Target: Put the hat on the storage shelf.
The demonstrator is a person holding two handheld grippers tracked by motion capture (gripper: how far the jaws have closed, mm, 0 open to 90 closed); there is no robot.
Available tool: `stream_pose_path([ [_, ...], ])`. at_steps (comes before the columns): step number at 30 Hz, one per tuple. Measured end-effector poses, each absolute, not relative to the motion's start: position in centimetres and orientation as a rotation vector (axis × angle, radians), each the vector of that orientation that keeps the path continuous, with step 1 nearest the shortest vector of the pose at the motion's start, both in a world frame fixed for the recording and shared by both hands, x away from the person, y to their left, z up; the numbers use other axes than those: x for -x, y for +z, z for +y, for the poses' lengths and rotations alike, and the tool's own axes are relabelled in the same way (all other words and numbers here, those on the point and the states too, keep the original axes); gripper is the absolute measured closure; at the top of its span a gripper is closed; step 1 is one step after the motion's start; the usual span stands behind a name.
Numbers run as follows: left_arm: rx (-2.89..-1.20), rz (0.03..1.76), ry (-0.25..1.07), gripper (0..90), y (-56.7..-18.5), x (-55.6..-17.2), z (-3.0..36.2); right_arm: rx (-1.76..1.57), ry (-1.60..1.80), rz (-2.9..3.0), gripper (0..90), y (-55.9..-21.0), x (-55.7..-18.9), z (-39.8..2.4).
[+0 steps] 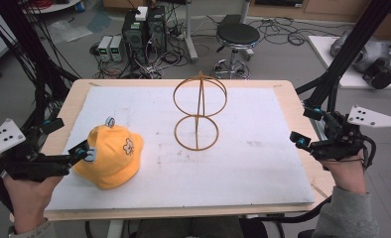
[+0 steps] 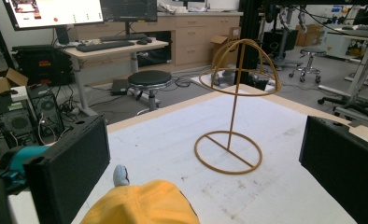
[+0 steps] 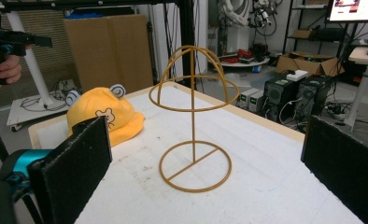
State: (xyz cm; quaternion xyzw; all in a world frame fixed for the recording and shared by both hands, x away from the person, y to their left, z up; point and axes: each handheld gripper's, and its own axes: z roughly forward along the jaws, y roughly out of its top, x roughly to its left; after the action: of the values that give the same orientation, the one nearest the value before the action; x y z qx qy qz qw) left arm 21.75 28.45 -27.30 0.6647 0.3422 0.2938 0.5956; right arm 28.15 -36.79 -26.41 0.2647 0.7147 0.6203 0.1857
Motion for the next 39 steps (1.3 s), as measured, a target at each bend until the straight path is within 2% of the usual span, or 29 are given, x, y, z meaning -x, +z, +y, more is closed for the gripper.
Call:
stream_pose_path([
  [22,-1.537,0.846,0.689,2.2,-27.8,-22.2,28.8,-0.772,1.732,2.020,1.3,-26.8,-28.5,-37.2],
  [39,-1.556,0.951,0.693,2.2,-29.6,-23.8,30.1,-0.783,1.721,2.043,1.3,-27.3,-28.9,-37.0],
])
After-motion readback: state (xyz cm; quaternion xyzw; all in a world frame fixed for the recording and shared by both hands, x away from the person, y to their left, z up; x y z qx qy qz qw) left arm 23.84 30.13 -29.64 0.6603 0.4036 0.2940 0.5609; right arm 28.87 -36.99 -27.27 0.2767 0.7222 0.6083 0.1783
